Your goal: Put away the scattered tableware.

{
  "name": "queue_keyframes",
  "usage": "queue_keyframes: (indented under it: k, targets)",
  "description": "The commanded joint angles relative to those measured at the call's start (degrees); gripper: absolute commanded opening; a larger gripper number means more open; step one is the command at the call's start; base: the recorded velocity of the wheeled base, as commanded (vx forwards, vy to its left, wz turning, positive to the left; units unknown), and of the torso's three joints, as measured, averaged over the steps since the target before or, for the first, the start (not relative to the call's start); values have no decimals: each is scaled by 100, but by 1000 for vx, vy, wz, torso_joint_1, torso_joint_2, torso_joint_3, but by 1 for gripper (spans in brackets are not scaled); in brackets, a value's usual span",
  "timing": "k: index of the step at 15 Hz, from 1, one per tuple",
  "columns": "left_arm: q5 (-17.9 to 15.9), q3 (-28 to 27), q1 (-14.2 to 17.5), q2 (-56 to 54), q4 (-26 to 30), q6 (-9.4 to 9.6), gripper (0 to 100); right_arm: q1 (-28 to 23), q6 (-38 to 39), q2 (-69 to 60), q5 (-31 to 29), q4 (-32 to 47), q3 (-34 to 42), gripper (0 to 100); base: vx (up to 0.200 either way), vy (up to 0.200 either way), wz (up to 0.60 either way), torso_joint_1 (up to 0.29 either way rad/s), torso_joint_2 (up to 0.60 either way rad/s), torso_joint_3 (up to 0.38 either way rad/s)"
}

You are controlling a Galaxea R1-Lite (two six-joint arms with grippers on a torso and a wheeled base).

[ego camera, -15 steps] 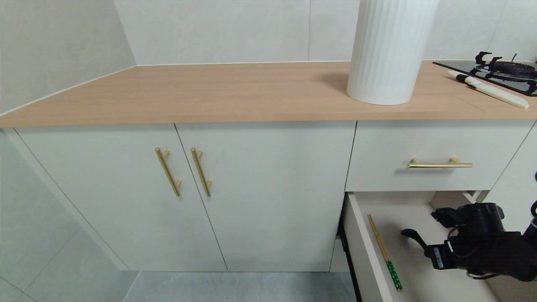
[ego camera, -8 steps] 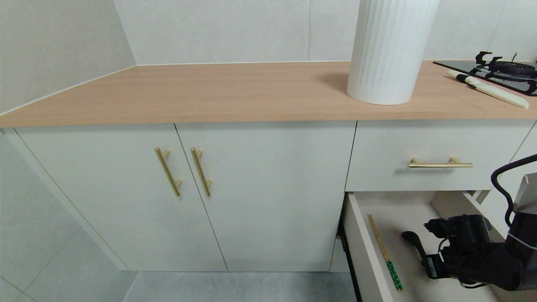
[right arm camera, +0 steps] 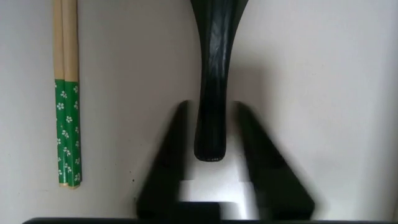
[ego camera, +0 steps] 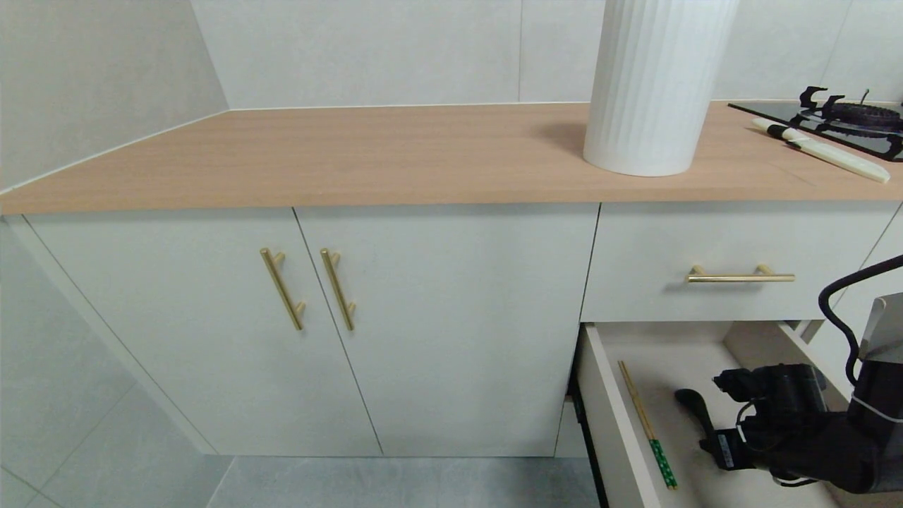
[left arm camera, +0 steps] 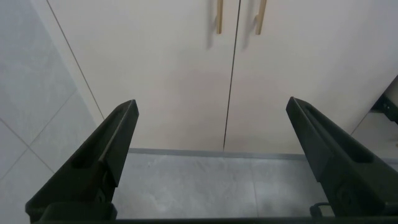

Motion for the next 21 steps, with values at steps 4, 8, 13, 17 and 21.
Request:
queue_keyframes:
  k: [4,8,13,17,21]
  targets:
    - [2,0,7,9,-4,-6,100,-5,16,-161,4,2,17,100,0,0,0,0,0,0]
    - [2,0,-1,9,5,-6,100,22,297,-1655,-5,222,211,100,0,0,0,0,0,0]
    - [2,0,7,0,-4,-6,100,329,306,-4371,-49,2929,-176,100,0,0,0,0,0,0]
    - [2,0,-1,0,5,29,100,356,306,-5302,-57,5276,-888,100,0,0,0,0,0,0]
    - [2,0,-1,9,5,56,100,356,306,-5531,-145,5900,-1011,100,0,0,0,0,0,0]
